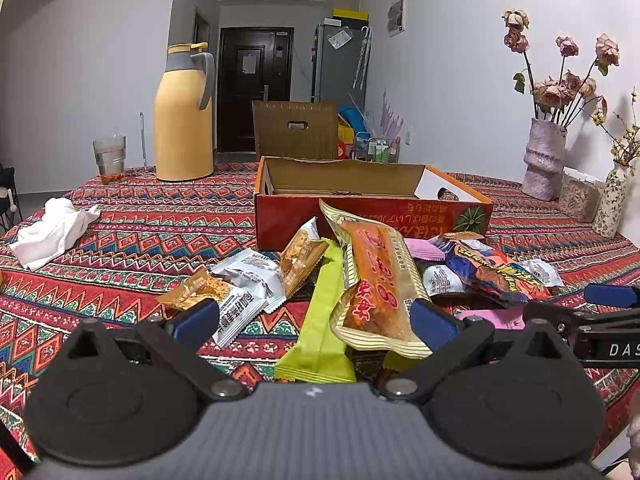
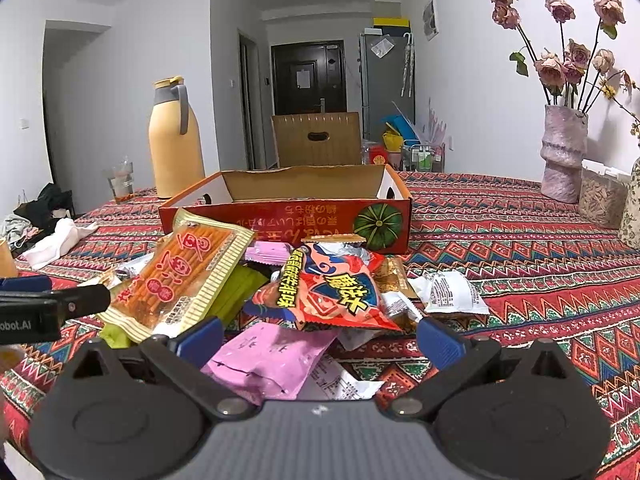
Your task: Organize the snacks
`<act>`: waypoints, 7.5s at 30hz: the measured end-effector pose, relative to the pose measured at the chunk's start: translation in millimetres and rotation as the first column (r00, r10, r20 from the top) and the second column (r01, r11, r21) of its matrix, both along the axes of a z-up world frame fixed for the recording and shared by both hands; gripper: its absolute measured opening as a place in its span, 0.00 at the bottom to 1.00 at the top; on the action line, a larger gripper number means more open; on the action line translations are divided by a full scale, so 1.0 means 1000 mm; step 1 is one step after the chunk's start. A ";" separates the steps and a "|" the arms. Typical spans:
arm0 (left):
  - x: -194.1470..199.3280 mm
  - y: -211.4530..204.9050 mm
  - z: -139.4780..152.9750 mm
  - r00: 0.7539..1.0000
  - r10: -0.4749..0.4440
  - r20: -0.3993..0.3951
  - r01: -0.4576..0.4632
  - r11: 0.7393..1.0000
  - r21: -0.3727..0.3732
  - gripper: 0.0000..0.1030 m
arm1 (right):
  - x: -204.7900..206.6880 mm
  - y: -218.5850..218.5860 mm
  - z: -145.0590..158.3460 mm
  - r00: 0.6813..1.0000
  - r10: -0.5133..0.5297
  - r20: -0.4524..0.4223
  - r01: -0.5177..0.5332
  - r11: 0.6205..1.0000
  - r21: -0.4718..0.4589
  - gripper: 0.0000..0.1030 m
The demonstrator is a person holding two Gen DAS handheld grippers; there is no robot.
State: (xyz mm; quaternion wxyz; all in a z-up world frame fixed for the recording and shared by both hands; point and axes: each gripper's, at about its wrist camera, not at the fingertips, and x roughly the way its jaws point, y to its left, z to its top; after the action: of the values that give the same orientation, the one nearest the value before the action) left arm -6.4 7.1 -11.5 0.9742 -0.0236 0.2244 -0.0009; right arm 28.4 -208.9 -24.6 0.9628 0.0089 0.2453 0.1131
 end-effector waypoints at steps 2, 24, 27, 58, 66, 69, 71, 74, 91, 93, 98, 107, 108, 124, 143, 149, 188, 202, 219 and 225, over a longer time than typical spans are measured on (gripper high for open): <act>0.000 0.000 0.000 1.000 0.000 -0.001 0.000 1.000 0.001 1.00 | 0.000 0.000 0.000 1.000 0.000 0.000 0.000 1.000 0.000 1.00; -0.001 -0.001 0.000 1.000 0.000 0.003 0.000 1.000 -0.002 1.00 | -0.002 0.000 0.001 1.000 0.000 0.001 0.000 1.000 0.001 1.00; -0.001 -0.001 0.001 1.000 -0.001 0.003 0.001 1.000 -0.003 1.00 | -0.002 0.000 0.001 1.000 0.000 0.001 0.000 1.000 0.000 1.00; 0.002 0.000 0.005 1.000 0.001 0.021 -0.001 1.000 -0.013 1.00 | 0.001 -0.002 0.007 1.000 0.003 0.005 -0.003 1.000 0.009 1.00; 0.011 0.005 0.008 0.999 0.021 0.028 -0.020 1.000 -0.018 1.00 | 0.017 0.002 0.013 1.000 0.002 0.009 -0.002 1.000 0.014 1.00; 0.014 0.007 0.008 0.999 0.026 0.027 -0.026 1.000 -0.016 1.00 | 0.030 0.007 0.015 1.000 0.018 -0.001 -0.018 1.000 0.010 1.00; 0.016 0.007 0.008 0.999 0.031 0.025 -0.031 0.999 -0.014 1.00 | 0.043 0.010 0.018 0.999 0.027 -0.022 -0.026 1.000 0.011 0.99; 0.019 0.008 0.008 0.999 0.034 0.021 -0.034 0.999 -0.013 1.00 | 0.066 0.014 0.019 0.997 0.033 -0.066 -0.033 0.999 0.003 0.99; 0.028 0.001 0.003 1.000 0.018 -0.010 -0.018 1.000 0.009 1.00 | 0.121 0.012 -0.006 0.959 0.023 -0.284 -0.030 0.999 -0.020 0.58; 0.030 -0.003 0.004 1.000 0.014 -0.014 -0.014 1.000 0.020 1.00 | 0.115 0.010 -0.003 0.964 0.032 -0.264 -0.038 0.999 -0.017 0.58; 0.040 -0.015 0.006 0.999 -0.007 -0.038 0.009 0.999 0.040 1.00 | 0.086 0.002 0.007 0.985 0.043 -0.167 -0.043 0.999 0.001 0.58; 0.074 -0.058 -0.001 0.992 -0.039 -0.123 0.054 0.991 0.126 1.00 | 0.048 -0.029 0.019 1.000 -0.006 0.001 0.006 0.994 0.109 0.58; 0.079 -0.063 -0.004 0.990 -0.032 -0.134 0.052 0.988 0.142 1.00 | 0.048 -0.032 0.019 1.000 -0.011 0.000 0.011 0.993 0.121 0.58; 0.091 -0.073 -0.016 0.981 0.004 -0.193 0.021 0.991 0.130 0.55 | 0.051 -0.044 -0.004 0.999 0.009 -0.035 -0.002 0.982 0.189 0.58; 0.072 -0.047 0.038 0.997 -0.027 -0.067 0.030 0.998 0.047 0.36 | 0.042 -0.030 0.020 0.999 0.002 0.034 -0.007 0.990 0.140 0.58; 0.091 -0.043 0.062 1.000 -0.028 -0.008 0.029 0.999 0.036 0.36 | 0.064 -0.017 0.046 0.995 0.006 0.096 -0.014 0.996 0.090 0.58; 0.269 0.001 0.028 0.991 0.066 -0.113 -0.075 0.994 -0.075 0.72 | 0.292 0.034 0.010 0.992 -0.052 -0.111 0.056 0.998 0.035 0.65; 0.249 0.003 0.051 0.994 0.107 -0.029 -0.110 0.989 -0.102 1.00 | 0.279 0.019 0.021 0.993 -0.076 -0.089 0.083 0.994 0.071 1.00; 0.184 -0.001 0.091 0.991 0.107 0.074 -0.101 0.991 -0.088 1.00 | 0.221 0.014 0.071 0.996 -0.075 0.042 0.072 0.996 0.059 1.00; 0.146 0.000 0.099 0.991 0.095 0.096 -0.087 0.992 -0.086 1.00 | 0.182 0.011 0.082 0.995 -0.062 0.072 0.058 0.997 0.056 1.00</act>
State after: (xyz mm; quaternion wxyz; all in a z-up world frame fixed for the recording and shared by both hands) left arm 139.9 7.4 87.6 0.9815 -0.0735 0.1737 0.0332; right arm 210.7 -197.9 57.5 0.9736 0.0379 0.2061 0.0909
